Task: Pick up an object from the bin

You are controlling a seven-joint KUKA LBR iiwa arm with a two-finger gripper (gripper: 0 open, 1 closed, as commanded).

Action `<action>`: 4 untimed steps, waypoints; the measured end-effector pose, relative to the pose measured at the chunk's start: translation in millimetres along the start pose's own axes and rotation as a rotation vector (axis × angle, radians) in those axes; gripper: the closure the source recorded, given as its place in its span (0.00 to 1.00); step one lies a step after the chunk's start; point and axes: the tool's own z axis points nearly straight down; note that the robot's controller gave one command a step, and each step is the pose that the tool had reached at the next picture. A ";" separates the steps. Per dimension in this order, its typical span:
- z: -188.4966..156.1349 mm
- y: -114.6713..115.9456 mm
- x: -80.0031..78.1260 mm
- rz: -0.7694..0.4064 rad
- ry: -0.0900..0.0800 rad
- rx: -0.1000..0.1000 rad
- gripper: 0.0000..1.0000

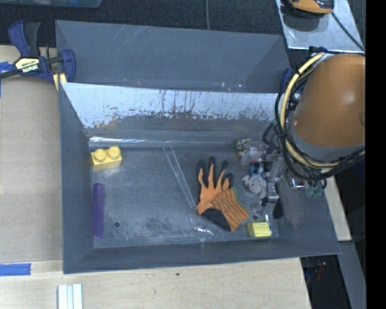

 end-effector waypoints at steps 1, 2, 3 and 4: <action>-3.7 0.1 -1.6 -0.001 -0.008 0.000 0.00; 61.9 -13.2 -4.9 0.055 -0.014 0.000 0.00; 88.8 -16.0 -17.6 0.199 -0.015 -0.001 0.00; 113.3 -5.7 -9.3 0.162 -0.011 0.000 0.00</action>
Offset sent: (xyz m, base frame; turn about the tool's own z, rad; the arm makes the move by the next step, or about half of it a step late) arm 0.0054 -0.0342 -0.1710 0.1491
